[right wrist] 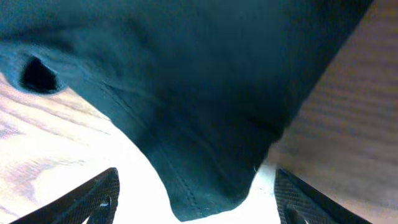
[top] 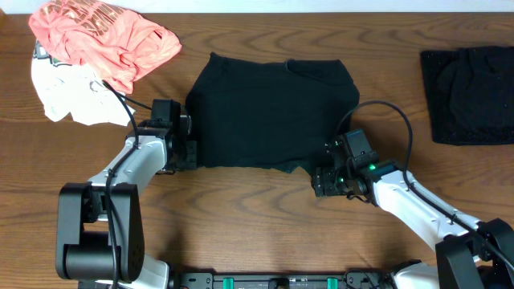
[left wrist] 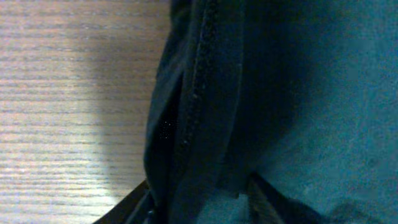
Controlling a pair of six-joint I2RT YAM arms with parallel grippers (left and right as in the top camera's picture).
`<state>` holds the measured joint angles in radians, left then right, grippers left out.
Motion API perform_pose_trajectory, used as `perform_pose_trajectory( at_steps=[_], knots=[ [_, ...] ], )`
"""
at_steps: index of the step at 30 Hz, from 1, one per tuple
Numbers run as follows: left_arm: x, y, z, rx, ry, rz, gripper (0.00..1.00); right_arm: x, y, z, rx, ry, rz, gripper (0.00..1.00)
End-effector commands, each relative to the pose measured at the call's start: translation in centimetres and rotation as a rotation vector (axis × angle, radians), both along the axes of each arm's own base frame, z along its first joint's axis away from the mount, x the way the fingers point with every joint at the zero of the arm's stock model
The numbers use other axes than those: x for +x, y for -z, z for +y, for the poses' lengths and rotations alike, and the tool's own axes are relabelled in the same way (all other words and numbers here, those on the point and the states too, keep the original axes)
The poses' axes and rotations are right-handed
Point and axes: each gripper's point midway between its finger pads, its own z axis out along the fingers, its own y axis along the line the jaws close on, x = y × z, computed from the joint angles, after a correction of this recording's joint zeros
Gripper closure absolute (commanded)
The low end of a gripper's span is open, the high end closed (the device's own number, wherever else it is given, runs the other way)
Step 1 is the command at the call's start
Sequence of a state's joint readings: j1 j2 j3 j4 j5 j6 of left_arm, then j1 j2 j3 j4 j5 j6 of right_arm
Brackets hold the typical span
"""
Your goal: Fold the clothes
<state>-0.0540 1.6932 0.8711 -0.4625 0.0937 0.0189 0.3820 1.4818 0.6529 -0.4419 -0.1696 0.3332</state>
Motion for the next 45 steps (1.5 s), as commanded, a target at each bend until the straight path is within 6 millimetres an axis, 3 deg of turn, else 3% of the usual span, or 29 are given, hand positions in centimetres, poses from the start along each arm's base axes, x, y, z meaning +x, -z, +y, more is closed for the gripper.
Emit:
perform_pose_trajectory(
  at_steps=[1, 13, 24, 29, 34, 37, 39, 41, 45],
  knots=[
    [-0.7, 0.9, 0.0, -0.010, -0.006, 0.040, 0.59, -0.4, 0.6, -0.1, -0.006, 0.018, 0.014, 0.25],
    [-0.7, 0.9, 0.0, -0.010, -0.006, 0.040, 0.62, 1.3, 0.1, 0.6, 0.018, 0.018, -0.062, 0.32],
    [-0.7, 0.9, 0.0, -0.010, -0.006, 0.040, 0.62, 0.9, 1.4, 0.4, 0.004, 0.024, -0.021, 0.35],
    [-0.7, 0.9, 0.0, -0.010, -0.007, 0.041, 0.62, 0.8, 1.4, 0.4, 0.005, 0.033, -0.016, 0.48],
    [-0.7, 0.9, 0.0, -0.015, -0.027, 0.042, 0.71, 0.8, 1.4, 0.4, 0.015, 0.079, -0.002, 0.84],
    [-0.7, 0.9, 0.0, -0.018, -0.045, 0.044, 0.77, 0.7, 1.5, 0.3, 0.015, 0.098, 0.010, 0.98],
    [-0.9, 0.8, 0.0, -0.018, -0.048, 0.050, 0.81, 0.6, 1.3, 0.0, 0.007, 0.104, 0.027, 0.99],
    [-1.3, 0.6, 0.0, -0.017, -0.048, 0.063, 0.92, 0.4, 0.8, -0.6, -0.009, 0.121, 0.060, 0.99],
    [-1.9, -0.4, 0.0, -0.017, -0.048, 0.065, 0.94, 0.9, -1.3, -1.9, -0.039, 0.136, 0.111, 0.99]
  ],
)
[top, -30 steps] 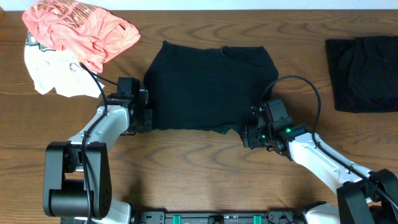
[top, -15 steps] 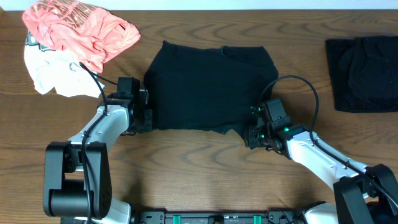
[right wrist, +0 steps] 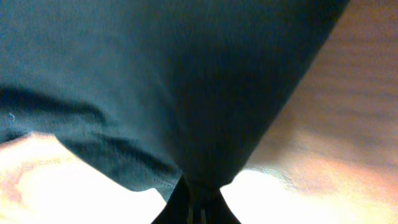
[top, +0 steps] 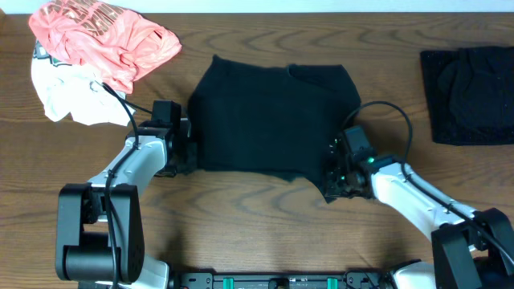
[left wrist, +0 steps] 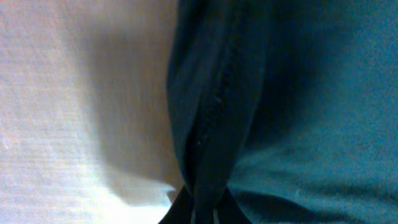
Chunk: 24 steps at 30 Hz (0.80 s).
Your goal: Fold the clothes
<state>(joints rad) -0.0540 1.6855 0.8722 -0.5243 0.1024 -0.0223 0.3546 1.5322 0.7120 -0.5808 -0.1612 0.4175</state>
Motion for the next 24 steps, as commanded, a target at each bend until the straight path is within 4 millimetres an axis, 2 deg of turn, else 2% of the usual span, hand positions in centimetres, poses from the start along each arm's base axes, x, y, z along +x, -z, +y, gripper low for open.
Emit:
perform_pose_trajectory(
  at_steps=[1, 6, 9, 17, 20, 24],
  knots=[
    [-0.7, -0.8, 0.1, -0.004, -0.009, 0.005, 0.94, 2.3, -2.6, -0.9, -0.007, 0.021, -0.021, 0.99],
    [-1.0, -3.5, 0.1, -0.010, -0.024, -0.046, 0.94, 3.8, -6.8, -2.5, -0.026, 0.000, -0.005, 0.99],
    [-1.0, -5.5, 0.1, -0.014, -0.027, -0.097, 0.94, 4.1, -8.5, -3.3, -0.033, -0.005, 0.004, 0.99],
    [-1.5, -10.4, -0.2, -0.045, -0.024, -0.245, 0.94, 1.7, -8.7, -4.0, -0.046, -0.003, 0.106, 0.99],
    [-2.1, -11.4, -0.2, -0.047, -0.026, -0.265, 0.94, 0.7, -8.7, -4.2, -0.055, -0.004, 0.148, 0.99],
    [-2.8, -11.7, -0.6, -0.068, -0.027, -0.253, 0.94, -0.2, -8.8, -4.4, -0.061, -0.004, 0.188, 0.99]
  ],
)
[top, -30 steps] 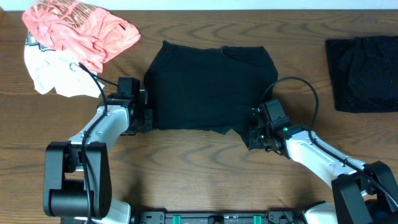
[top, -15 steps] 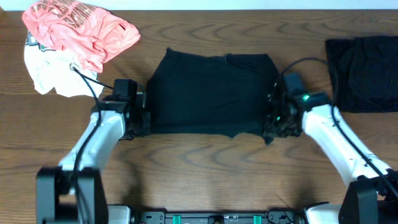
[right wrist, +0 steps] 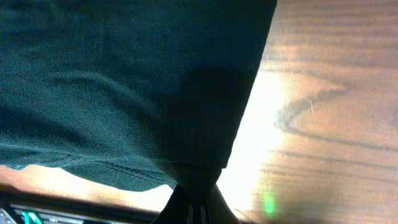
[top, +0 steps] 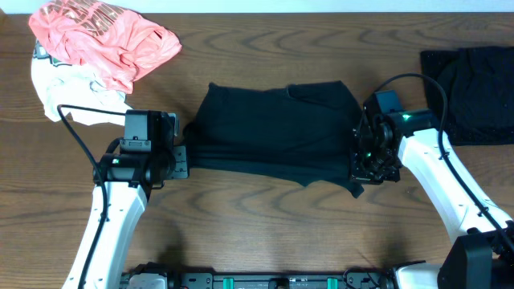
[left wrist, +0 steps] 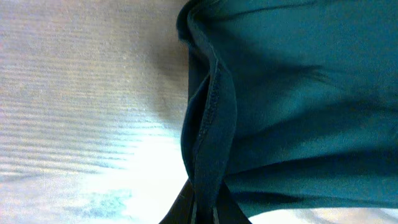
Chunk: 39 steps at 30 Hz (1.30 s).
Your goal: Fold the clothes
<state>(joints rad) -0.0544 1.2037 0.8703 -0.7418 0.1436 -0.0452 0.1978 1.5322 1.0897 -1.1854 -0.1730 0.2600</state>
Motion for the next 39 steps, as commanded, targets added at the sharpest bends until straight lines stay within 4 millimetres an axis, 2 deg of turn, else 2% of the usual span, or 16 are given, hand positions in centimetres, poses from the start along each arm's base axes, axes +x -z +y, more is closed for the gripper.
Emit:
perform_pose_trajectory(
  at_steps=[1, 7, 15, 27, 33, 39],
  knots=[
    [-0.5, -0.1, -0.2, -0.022, -0.010, 0.013, 0.94, 0.0, -0.3, -0.3, -0.005, -0.005, 0.000, 0.99],
    [-0.7, 0.1, -1.5, -0.042, 0.033, 0.021, 0.94, 0.4, -0.3, -0.2, 0.004, -0.005, -0.015, 0.99],
    [1.0, 0.9, -2.8, -0.028, 0.078, -0.004, 0.94, 3.1, -0.1, 0.3, 0.023, -0.005, -0.129, 0.99],
    [3.7, 5.0, -3.1, -0.021, 0.075, 0.042, 0.94, 4.0, 2.4, -1.8, -0.055, 0.027, -0.182, 0.99],
    [4.8, 5.8, -3.3, -0.023, 0.076, 0.027, 0.94, 5.0, 3.4, -3.6, -0.056, 0.081, -0.226, 0.99],
    [5.6, 5.4, -3.4, -0.026, 0.075, -0.007, 0.94, 7.1, 3.4, -3.6, -0.045, 0.081, -0.319, 0.99]
  ],
)
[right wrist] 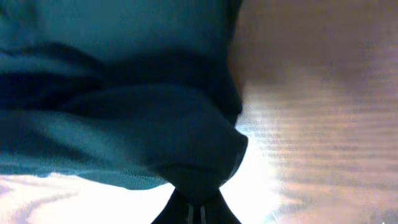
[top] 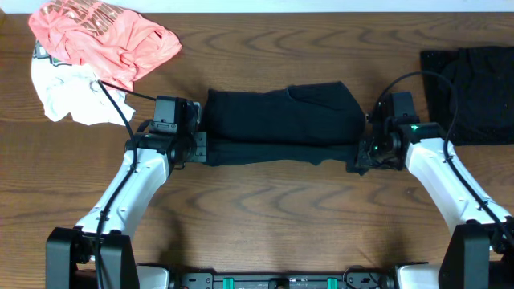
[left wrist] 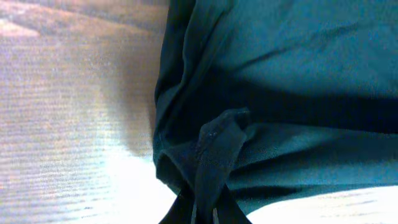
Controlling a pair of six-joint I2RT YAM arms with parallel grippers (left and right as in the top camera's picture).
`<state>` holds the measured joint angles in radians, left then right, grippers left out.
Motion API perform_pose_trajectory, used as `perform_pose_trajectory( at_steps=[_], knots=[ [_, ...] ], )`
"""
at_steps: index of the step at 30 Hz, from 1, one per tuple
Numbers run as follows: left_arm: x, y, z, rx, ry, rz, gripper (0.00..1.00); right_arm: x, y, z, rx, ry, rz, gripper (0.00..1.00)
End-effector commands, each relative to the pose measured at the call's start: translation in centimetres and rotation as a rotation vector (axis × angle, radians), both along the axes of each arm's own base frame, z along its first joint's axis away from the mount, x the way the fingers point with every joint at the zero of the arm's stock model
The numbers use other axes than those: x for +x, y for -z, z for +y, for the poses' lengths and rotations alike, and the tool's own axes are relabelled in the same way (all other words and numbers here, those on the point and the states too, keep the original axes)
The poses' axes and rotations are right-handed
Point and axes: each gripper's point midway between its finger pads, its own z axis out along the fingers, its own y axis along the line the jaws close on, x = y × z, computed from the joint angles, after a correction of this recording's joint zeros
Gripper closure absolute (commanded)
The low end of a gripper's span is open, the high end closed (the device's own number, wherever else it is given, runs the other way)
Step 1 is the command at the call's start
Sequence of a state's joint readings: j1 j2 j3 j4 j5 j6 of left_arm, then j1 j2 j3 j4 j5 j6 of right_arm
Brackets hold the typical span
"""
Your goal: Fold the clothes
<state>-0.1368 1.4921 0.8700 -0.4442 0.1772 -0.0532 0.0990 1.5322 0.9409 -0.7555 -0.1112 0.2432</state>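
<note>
A black garment (top: 277, 124) lies across the table's middle as a narrow band, its near part doubled over the far part. My left gripper (top: 201, 148) is shut on its near left corner (left wrist: 208, 152), the cloth bunched between the fingers. My right gripper (top: 359, 159) is shut on the near right corner (right wrist: 199, 168). Both wrist views are filled with the dark cloth and a strip of wood beside it.
A pink-orange top (top: 104, 36) lies on a white garment (top: 68, 96) at the far left corner. A folded black pile (top: 470, 92) sits at the far right. The wooden table (top: 265, 217) is bare along the near side.
Both grippers have moved away from me with the near edge of the black garment, still shut on it. The garment now shows as a narrower band, its near half laid over the far half.
First the black garment lay spread out, my grippers at its near corners, the right one open. Then both were shut on those corners. Then the corners were held up and outward, the cloth stretched. Now the near edge lies folded over toward the far edge.
</note>
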Motion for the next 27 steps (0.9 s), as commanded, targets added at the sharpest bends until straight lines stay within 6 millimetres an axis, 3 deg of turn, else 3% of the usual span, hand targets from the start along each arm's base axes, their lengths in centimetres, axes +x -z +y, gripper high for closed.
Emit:
perform_pose_trajectory(
  at_steps=[1, 10, 19, 27],
  knots=[
    [0.3, 0.1, 0.2, 0.008, -0.014, -0.008, 0.94, 0.9, 0.1, -0.7, -0.025, -0.002, -0.043, 0.99],
    [1.4, -0.3, 0.8, 0.039, -0.038, -0.057, 0.94, 2.8, 0.0, -0.6, -0.022, -0.004, -0.114, 0.99],
    [1.9, -0.3, 1.1, 0.054, -0.044, -0.077, 0.94, 3.2, 2.9, -0.7, -0.037, -0.018, -0.060, 0.99],
    [2.3, 1.6, 1.6, 0.090, -0.056, -0.045, 0.94, 4.3, 3.7, -1.0, -0.039, -0.008, -0.083, 0.99]
  ],
)
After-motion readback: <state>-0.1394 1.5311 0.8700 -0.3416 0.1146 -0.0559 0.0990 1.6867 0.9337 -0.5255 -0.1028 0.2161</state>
